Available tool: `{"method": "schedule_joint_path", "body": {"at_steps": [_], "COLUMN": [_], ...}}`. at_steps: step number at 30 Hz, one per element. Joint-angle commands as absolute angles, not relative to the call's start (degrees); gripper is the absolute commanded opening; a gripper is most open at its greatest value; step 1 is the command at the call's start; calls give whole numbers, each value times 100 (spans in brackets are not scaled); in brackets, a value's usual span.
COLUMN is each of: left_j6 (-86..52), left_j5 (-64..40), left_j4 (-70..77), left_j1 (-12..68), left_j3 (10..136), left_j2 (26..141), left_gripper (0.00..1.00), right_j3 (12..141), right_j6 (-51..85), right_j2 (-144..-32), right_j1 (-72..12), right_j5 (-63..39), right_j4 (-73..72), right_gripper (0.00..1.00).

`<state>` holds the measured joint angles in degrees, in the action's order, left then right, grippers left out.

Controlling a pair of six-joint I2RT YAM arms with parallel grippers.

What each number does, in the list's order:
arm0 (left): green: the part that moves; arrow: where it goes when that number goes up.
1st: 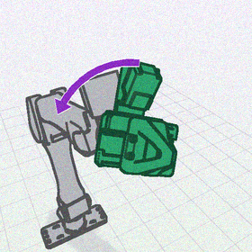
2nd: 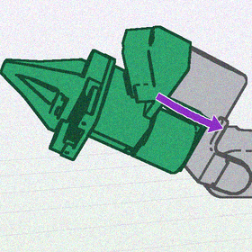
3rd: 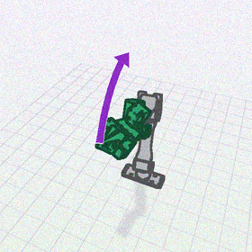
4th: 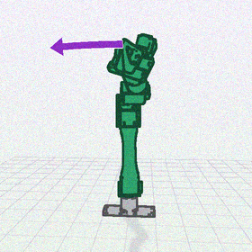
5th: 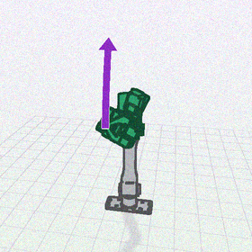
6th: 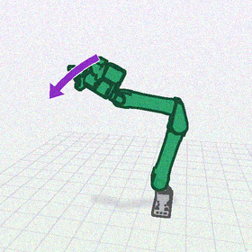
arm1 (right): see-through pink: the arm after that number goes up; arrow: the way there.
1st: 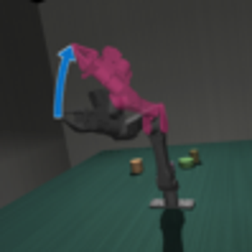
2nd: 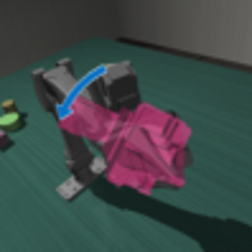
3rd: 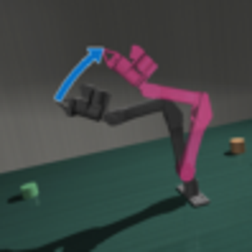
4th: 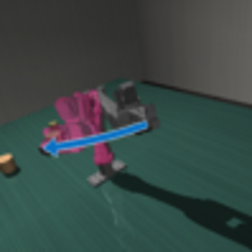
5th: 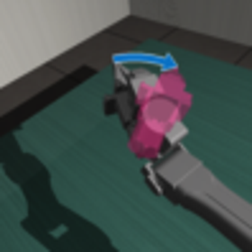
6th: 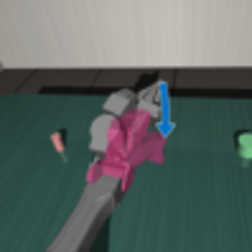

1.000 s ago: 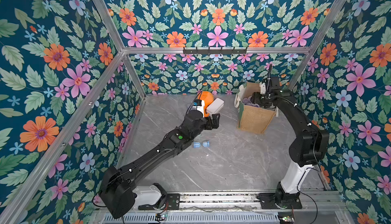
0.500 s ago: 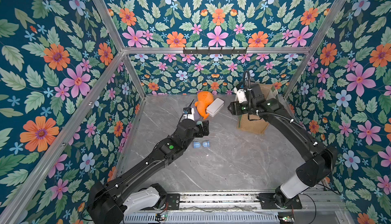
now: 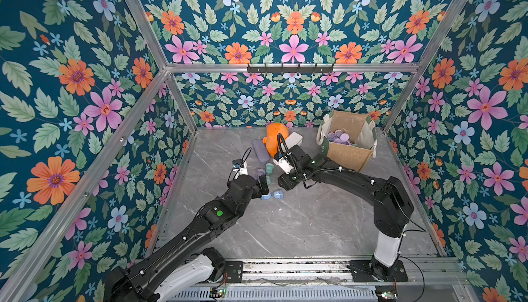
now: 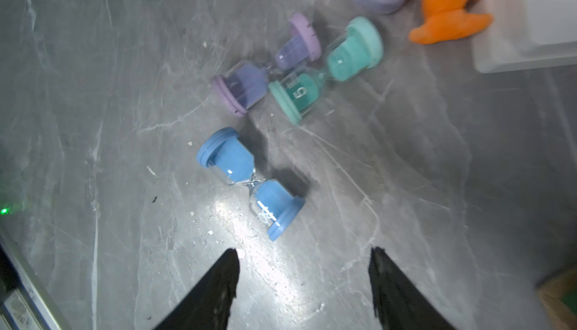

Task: Put the hourglass into the canvas bag
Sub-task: Pick up the hourglass from the center of the board.

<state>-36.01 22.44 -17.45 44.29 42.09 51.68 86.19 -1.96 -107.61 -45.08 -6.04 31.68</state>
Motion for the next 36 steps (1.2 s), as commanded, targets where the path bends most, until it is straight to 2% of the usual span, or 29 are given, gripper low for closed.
{"method": "schedule_joint_path", "body": {"at_steps": [1, 17, 29, 36], "left_j6": [-3737, -3801, -3765, -3753], "left_j5": [2433, 2601, 2580, 2549], "left_j4": [-1946, -2047, -2026, -1989], "left_j1": [4421, 4430, 4427, 4428], "left_j3": [4168, 4119, 4131, 4141], "left_j2": [5070, 4893, 4948, 4939], "left_gripper": [100, 100, 100, 100], "right_j3": [8569, 9079, 8644, 8438], "right_j6": [-579, -1006, -1118, -1123], "right_j2": [-10924, -12010, -11969, -11901], "right_j1": [-4604, -4730, -4912, -4956], "right_j5": [-908, -1288, -1013, -1026], "right_j4": [2918, 3038, 2960, 2873], "right_gripper": [68, 68, 66, 60]}}
